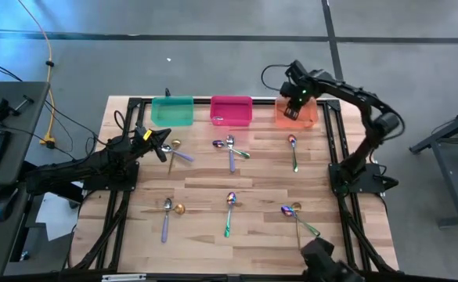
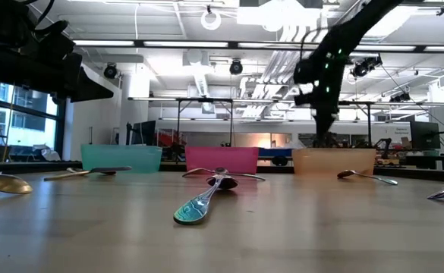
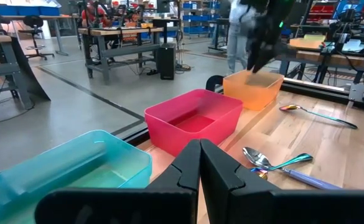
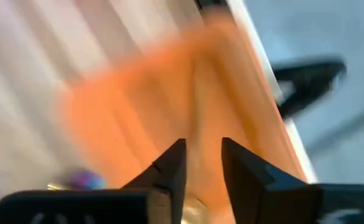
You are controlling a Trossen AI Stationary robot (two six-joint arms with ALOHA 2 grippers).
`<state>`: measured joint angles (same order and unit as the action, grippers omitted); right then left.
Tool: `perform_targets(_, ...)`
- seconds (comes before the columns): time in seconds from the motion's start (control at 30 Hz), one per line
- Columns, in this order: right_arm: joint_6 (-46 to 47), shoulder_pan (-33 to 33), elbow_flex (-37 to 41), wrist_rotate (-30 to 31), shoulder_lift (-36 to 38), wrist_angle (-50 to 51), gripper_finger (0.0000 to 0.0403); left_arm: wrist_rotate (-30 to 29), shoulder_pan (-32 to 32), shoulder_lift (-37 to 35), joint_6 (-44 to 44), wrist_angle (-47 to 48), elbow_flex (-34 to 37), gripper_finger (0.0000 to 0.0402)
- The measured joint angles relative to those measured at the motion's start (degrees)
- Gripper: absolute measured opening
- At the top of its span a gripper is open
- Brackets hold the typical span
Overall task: Sort silverware by color (type)
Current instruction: Put the blue spoon into the green bin
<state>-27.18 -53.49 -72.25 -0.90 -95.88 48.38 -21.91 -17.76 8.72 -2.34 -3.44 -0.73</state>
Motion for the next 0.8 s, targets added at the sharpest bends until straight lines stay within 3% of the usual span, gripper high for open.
perform_targets(0.17,3.53,0.69,3.75,-20.93,5.51,-12.67,0.0013,0.02,0.02,0.01,-0.01,0.00,0.02,0.0000)
perform_targets(0.3,8.51,3.56,13.47,-29.12,8.19,-29.33,0.0009,0.15,0.00,-0.01,-1.58,-0.06,0.01,0.0000)
perform_targets(0.57,22.18,12.52,32.72,-28.94,11.82,-70.24,0.0002,0.72,0.00,-0.01,-9.94,-3.88,0.00,0.0000)
perform_targets(0.67,27.18,16.07,38.03,-24.82,12.04,-84.75,0.0002,0.74,0.00,-0.01,-9.45,-3.19,0.00,0.0000)
perform_targets(0.8,30.02,21.56,42.54,-16.47,12.04,-95.04,0.0000,0.72,0.00,0.01,-10.75,-1.06,0.00,0.0000)
